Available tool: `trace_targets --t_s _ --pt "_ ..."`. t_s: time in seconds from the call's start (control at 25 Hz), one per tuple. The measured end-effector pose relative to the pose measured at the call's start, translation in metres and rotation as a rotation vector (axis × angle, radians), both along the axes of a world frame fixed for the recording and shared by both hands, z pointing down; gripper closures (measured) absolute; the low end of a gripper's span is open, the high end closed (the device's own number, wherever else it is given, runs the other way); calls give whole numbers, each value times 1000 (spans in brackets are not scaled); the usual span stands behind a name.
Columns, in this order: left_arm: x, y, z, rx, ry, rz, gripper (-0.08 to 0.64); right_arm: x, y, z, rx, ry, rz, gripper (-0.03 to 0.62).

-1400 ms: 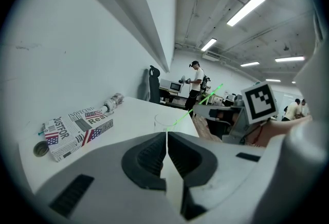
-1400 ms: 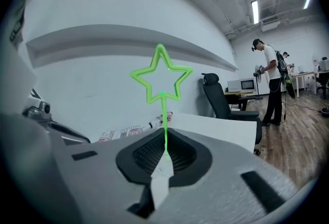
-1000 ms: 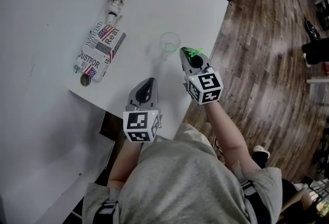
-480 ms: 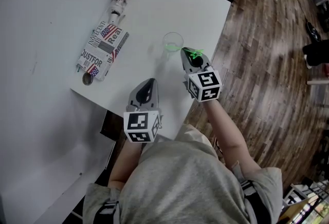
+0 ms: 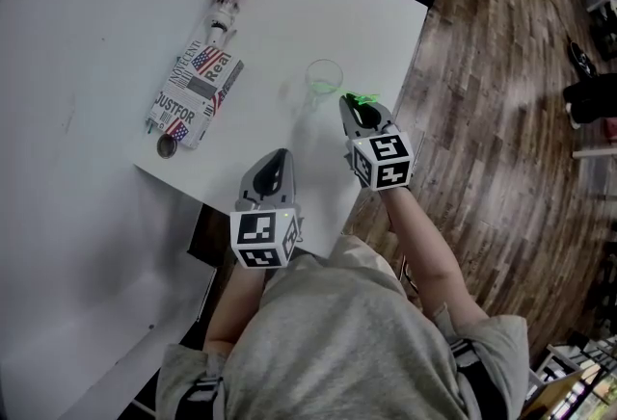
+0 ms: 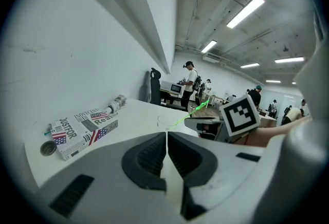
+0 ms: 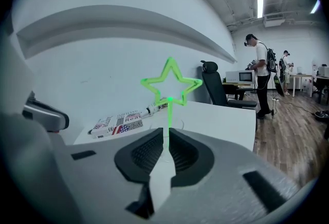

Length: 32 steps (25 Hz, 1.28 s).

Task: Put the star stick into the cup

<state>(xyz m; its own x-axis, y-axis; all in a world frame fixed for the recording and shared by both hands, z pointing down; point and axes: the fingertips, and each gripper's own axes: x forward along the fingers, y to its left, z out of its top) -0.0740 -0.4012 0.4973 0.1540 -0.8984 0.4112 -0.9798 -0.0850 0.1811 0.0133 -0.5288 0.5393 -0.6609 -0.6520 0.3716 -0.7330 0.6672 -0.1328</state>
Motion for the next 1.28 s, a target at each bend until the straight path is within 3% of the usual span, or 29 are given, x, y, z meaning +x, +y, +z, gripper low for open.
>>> trace_targets --t_s 0.44,0.76,1.28 --pt "-1 43 -16 28 1 26 551 21 60 -39 59 -46 62 561" --pt "-9 93 -24 45 8 40 551 32 133 -73 114 -73 103 595" --pt "-15 187 -38 85 18 68 549 27 262 -113 173 -112 108 597"
